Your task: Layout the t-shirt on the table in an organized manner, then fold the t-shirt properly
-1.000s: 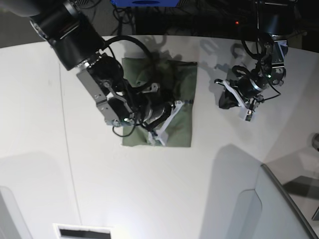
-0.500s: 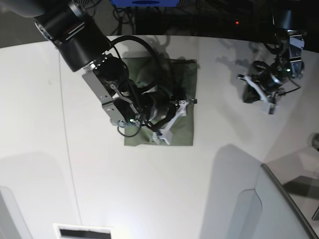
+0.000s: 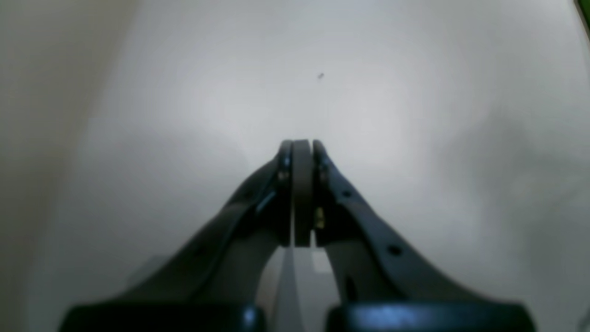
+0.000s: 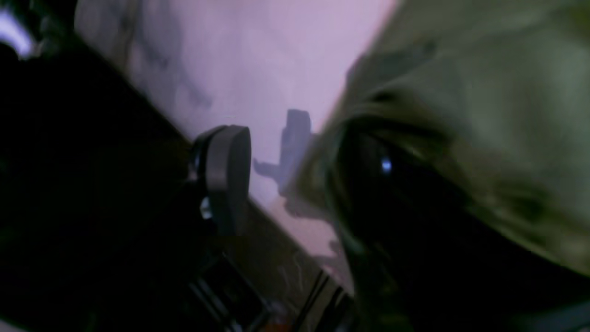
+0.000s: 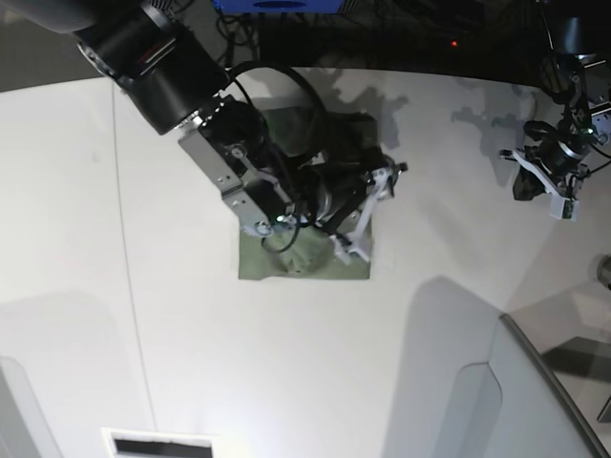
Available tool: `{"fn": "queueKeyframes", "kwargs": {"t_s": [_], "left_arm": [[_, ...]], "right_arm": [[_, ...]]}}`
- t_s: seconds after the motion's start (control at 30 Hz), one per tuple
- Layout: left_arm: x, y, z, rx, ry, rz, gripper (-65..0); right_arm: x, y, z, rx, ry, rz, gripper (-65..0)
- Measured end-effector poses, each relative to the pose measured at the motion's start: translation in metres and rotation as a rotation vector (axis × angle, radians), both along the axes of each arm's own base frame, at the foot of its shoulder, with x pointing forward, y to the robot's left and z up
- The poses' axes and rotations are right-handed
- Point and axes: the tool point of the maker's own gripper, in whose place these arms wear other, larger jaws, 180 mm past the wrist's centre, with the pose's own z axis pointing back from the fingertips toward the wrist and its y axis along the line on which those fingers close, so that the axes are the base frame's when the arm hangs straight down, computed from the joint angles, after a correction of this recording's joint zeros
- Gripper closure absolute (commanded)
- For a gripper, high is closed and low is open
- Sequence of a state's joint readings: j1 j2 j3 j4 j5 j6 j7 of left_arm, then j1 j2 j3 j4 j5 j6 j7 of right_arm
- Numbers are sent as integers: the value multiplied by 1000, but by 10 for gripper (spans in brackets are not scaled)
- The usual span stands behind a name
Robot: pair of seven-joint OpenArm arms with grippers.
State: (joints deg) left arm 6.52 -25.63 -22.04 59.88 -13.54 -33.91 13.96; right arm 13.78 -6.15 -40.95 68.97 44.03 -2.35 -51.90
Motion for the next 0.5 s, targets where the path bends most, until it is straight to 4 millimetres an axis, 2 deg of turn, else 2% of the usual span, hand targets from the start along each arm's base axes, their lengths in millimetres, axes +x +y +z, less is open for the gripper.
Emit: {"fn": "queueKeyframes", "kwargs": {"t_s": [0.07, 0.17, 0.23, 0.33, 0.4, 0.5], "left_arm": [[0, 0, 0, -1, -1, 0, 0], [1, -2, 0, -2, 0, -6, 0], [2, -2, 1, -3, -4, -5, 0], [-2, 3, -3, -6, 10, 7, 0], [-8, 5, -10, -13, 29, 22, 0], [-16, 6, -17, -17, 59, 30, 0]], "right_arm": [[-5, 11, 13, 19, -30, 62, -314], [5, 19, 51, 84, -148, 97, -314], [14, 6, 69, 92, -202, 91, -312], [25, -32, 75, 45, -173, -24, -303], [36, -64, 74, 18, -137, -182, -227], [35, -99, 64, -1, -83, -313, 0]]}}
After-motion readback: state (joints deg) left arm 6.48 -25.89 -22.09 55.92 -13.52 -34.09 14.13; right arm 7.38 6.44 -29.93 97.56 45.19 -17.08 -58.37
